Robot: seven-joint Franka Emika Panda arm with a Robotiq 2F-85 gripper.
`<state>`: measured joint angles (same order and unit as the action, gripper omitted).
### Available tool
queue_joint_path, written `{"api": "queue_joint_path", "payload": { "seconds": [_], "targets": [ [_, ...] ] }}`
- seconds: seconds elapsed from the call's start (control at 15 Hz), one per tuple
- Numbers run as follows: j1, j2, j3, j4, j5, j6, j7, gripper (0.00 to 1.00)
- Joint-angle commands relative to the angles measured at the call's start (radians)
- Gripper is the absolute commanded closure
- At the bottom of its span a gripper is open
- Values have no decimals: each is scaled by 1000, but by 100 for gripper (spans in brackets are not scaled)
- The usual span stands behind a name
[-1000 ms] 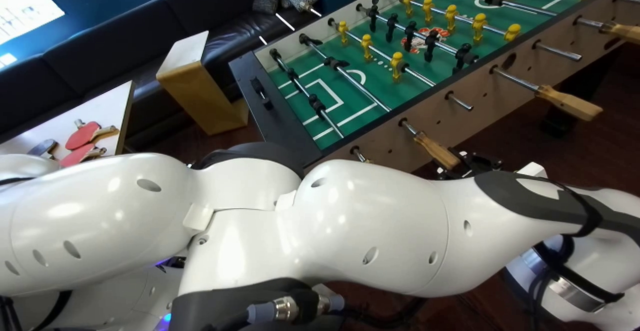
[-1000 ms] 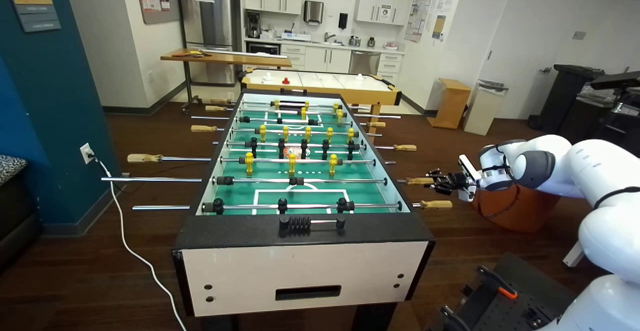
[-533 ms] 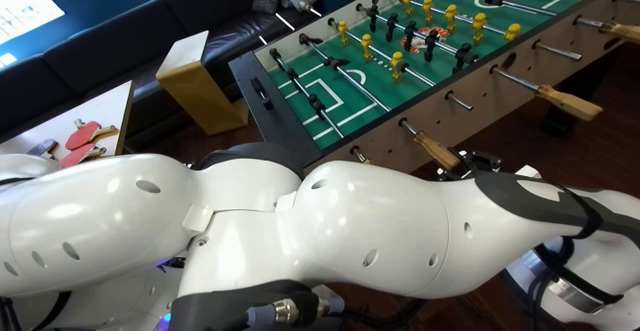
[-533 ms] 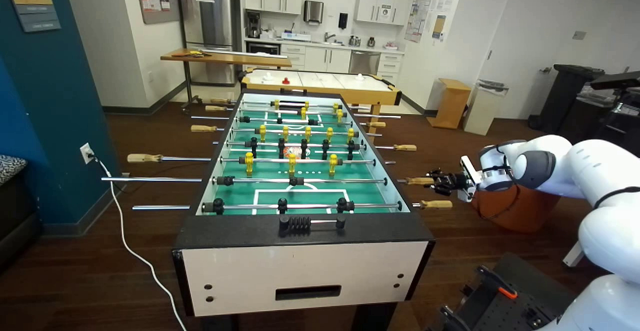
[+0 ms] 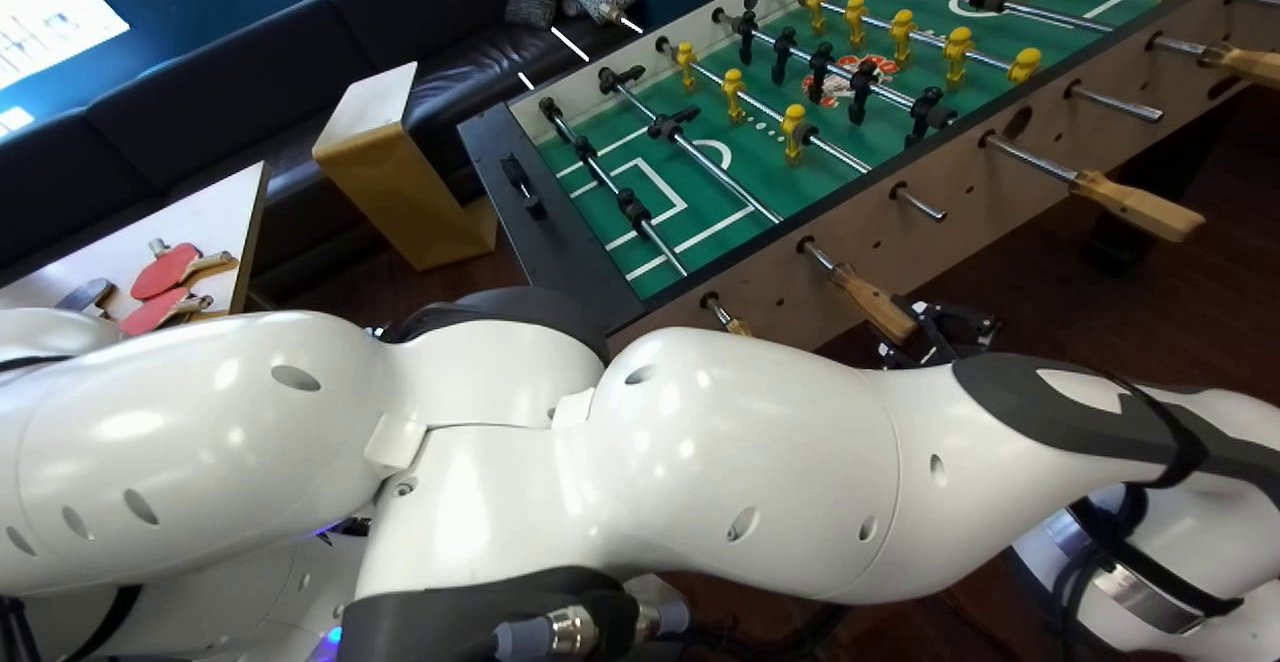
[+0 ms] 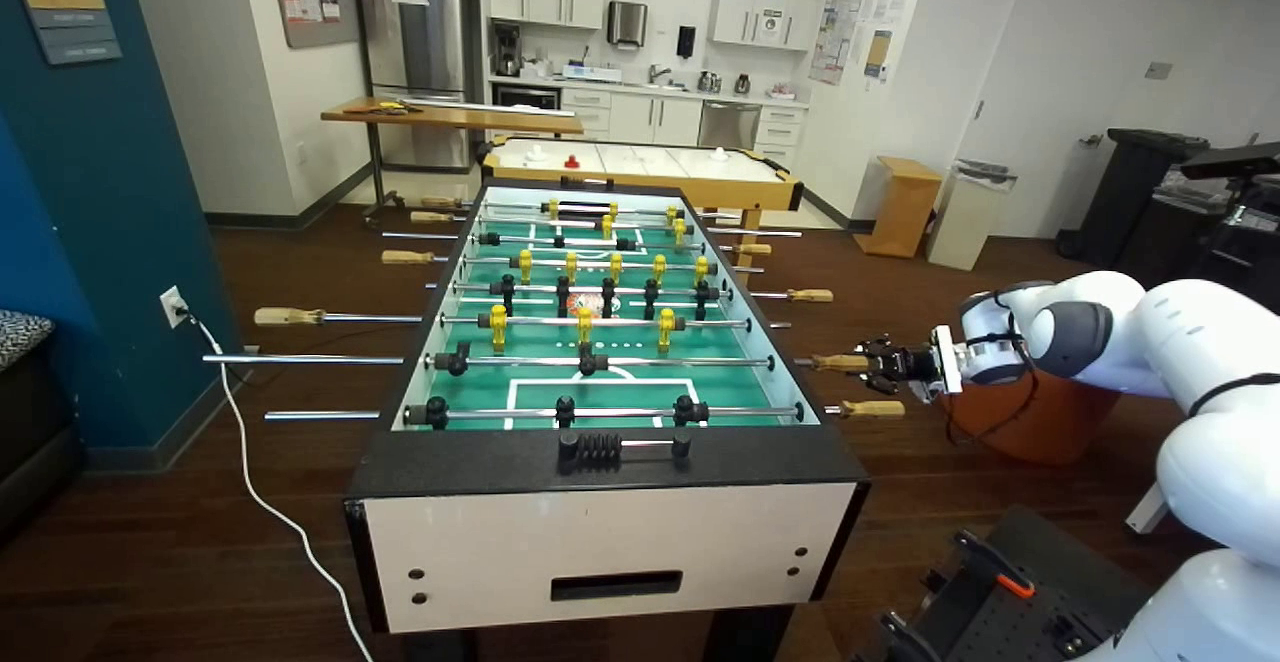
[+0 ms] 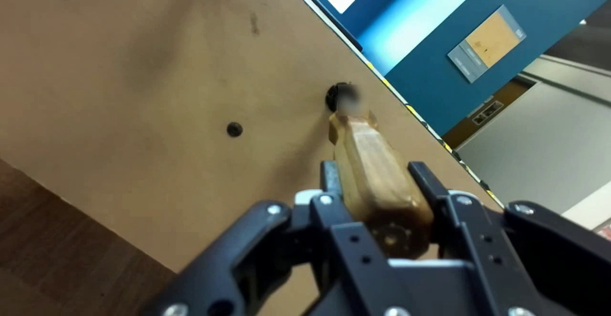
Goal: Rotate the second rod anticlockwise
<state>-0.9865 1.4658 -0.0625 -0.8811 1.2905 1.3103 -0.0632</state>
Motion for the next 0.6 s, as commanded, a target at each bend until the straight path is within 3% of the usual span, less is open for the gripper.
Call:
{"api": "queue_joint_path", "payload": {
  "seconds": [0.0,0.27,0.33,0.53],
  "targets": [
    [10,-12,-6,8,-13,20,-178,85],
    [-14,3,32,23,-20,29,-375,85],
    [-20,5,34,0,-18,7,-303,60],
    [-23,6,38,0,-19,8,-362,60]
  ]
}}
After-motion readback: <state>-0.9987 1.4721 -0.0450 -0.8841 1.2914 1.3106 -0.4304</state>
